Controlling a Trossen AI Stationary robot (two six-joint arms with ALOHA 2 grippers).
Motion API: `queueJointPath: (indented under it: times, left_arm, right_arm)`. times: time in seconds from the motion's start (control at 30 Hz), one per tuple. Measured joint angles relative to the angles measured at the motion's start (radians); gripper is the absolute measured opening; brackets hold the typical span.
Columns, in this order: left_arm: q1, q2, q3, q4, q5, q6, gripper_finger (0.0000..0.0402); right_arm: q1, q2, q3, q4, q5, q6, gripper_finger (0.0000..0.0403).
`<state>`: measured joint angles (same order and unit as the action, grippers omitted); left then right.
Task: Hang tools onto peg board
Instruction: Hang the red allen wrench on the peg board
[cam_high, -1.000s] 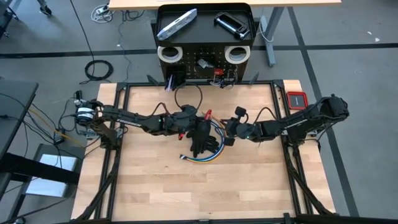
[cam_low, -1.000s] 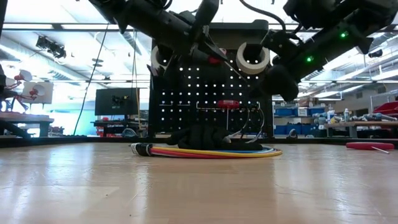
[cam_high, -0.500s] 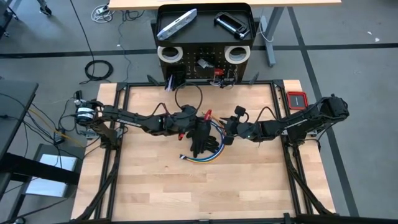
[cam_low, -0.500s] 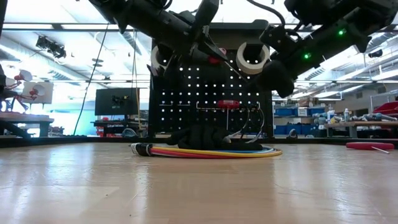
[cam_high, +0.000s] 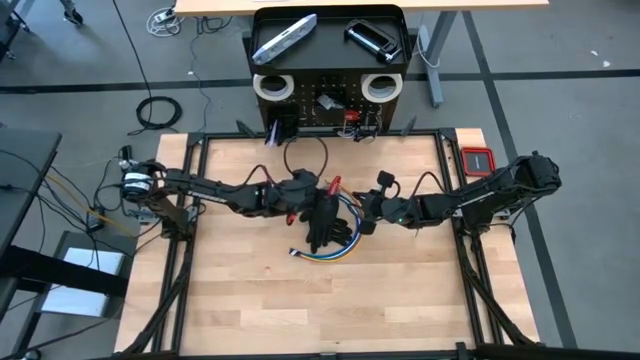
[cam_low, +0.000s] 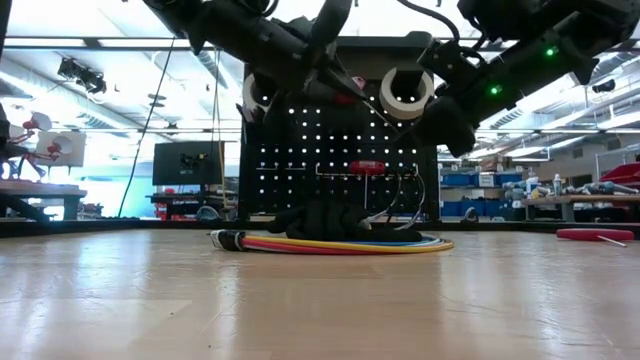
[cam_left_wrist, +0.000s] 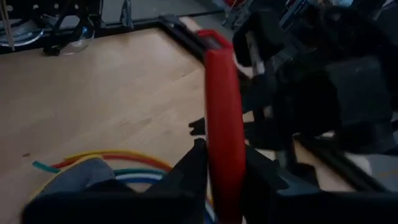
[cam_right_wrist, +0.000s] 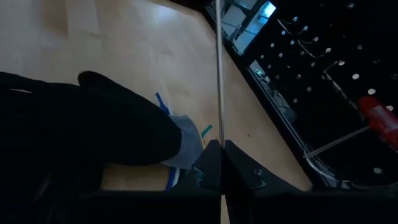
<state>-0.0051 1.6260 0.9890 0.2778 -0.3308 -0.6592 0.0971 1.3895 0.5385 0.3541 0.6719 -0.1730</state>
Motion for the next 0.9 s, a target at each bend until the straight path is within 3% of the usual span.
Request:
queueJointPath:
  times: [0.13, 0.2, 0.43, 0.63, 0.73, 0.9]
  left_arm:
    - [0.006, -0.037, -0.002, -0.130, -0.007, 0.055, 0.0143]
    - [0.007, -0.085, -0.001, -0.234, -0.070, 0.080, 0.0173]
    - [-0.095, -0.247, 0.000, -0.520, -0.546, 0.082, 0.0208]
    - [-0.268, -0.264, 0.000, -0.592, -0.896, 0.084, 0.0210]
    - [-0.332, -0.264, 0.000, -0.665, -0.955, 0.020, 0.0210]
    - [-0.421, -0.299, 0.004, -0.882, -0.943, -0.148, 0.0210]
  right_arm:
    - [-0.004, 0.000, 0.000, 0.000, -0.011, 0.108, 0.0009]
    - [-0.013, 0.000, 0.001, -0.015, -0.027, 0.199, 0.0009]
    - [-0.130, 0.046, 0.134, -0.243, -0.088, 0.519, 0.0009]
    - [-0.218, 0.277, 0.337, -0.347, -0.137, 0.662, 0.0009]
    - [-0.265, 0.385, 0.440, -0.388, -0.105, 0.762, 0.0009]
    - [-0.342, 0.492, 0.551, -0.379, -0.079, 0.851, 0.0009]
